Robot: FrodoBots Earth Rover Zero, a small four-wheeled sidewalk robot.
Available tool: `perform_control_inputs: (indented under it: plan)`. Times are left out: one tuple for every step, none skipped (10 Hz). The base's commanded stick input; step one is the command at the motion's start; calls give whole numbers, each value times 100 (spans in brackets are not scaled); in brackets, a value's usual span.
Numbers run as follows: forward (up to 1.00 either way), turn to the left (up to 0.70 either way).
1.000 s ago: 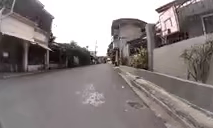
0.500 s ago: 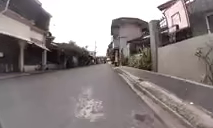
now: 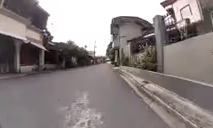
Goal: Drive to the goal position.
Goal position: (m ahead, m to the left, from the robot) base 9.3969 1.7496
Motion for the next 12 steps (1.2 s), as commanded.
perform_control_inputs:
  plan:
    - [70, 21]
    - [70, 32]
    - [70, 23]
    - [70, 14]
    - [70, 5]
    - [70, 1]
    - [70, 1]
    - [70, 1]
    - [70, 1]
    - [70, 1]
    - [70, 1]
    - [70, 1]
